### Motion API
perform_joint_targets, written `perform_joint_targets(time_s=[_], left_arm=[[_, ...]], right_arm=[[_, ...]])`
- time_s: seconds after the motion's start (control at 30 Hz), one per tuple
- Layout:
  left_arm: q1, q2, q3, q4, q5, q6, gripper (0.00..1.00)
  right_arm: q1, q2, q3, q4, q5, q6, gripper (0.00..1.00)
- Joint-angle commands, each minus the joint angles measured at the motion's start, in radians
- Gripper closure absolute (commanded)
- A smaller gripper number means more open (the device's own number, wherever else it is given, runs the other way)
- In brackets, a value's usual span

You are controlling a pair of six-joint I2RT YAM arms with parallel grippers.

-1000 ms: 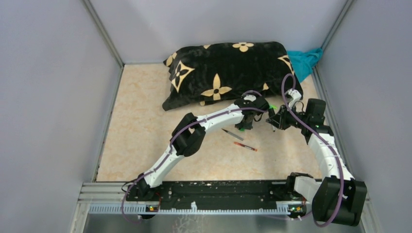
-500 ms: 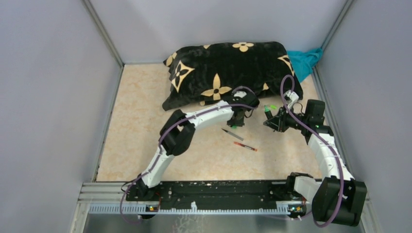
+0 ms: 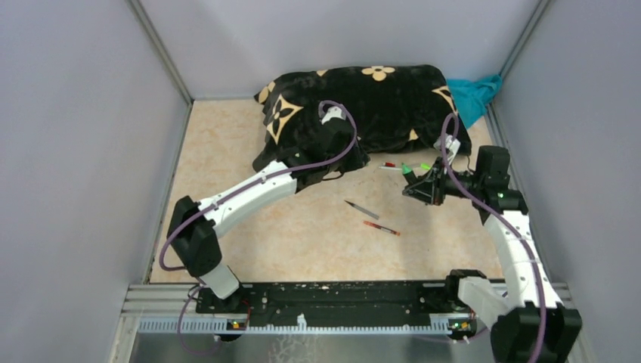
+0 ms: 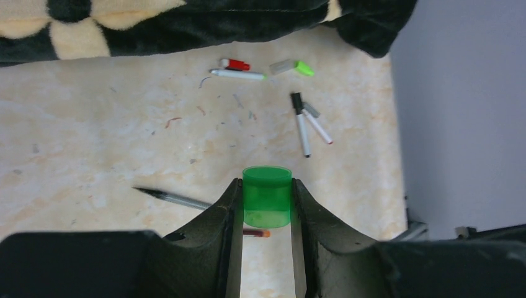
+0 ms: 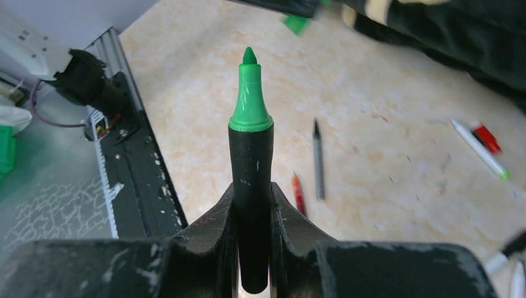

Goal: Insert the pens into the pen caps

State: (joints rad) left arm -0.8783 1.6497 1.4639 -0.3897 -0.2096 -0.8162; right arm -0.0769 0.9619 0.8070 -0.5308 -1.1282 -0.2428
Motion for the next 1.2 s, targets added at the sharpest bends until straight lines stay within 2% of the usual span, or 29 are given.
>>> perform_joint_targets(time_s=[0.0, 0.13, 0.27, 0.37, 0.6, 1.17], left_arm=[[0.010, -0.060, -0.097, 0.233, 0.092, -0.123, 1.00], [0.009, -0.102, -0.107, 0.266, 0.075, -0.205, 1.00], [-0.004, -0.121, -0.052, 0.194, 0.012, -0.229, 1.00], [-0.019, -0.114, -0.003, 0.128, -0.041, -0.224, 1.00], [-0.045, -0.112, 0.020, 0.088, -0.097, -0.221, 1.00], [-0.053, -0.084, 0.033, 0.094, -0.092, -0.198, 1.00]], right_arm=[[0.180, -0.108, 0.052, 0.081, 0.124, 0.162, 1.00], [0.326, -0.136, 0.038, 0.179, 0.289, 0.353, 1.00], [0.457, -0.119, 0.039, 0.182, 0.415, 0.418, 1.00], [0.466, -0.102, 0.022, 0.207, 0.446, 0.496, 1.00], [0.468, -0.046, 0.028, 0.261, 0.489, 0.588, 1.00], [0.467, 0.025, 0.069, 0.314, 0.513, 0.641, 1.00]])
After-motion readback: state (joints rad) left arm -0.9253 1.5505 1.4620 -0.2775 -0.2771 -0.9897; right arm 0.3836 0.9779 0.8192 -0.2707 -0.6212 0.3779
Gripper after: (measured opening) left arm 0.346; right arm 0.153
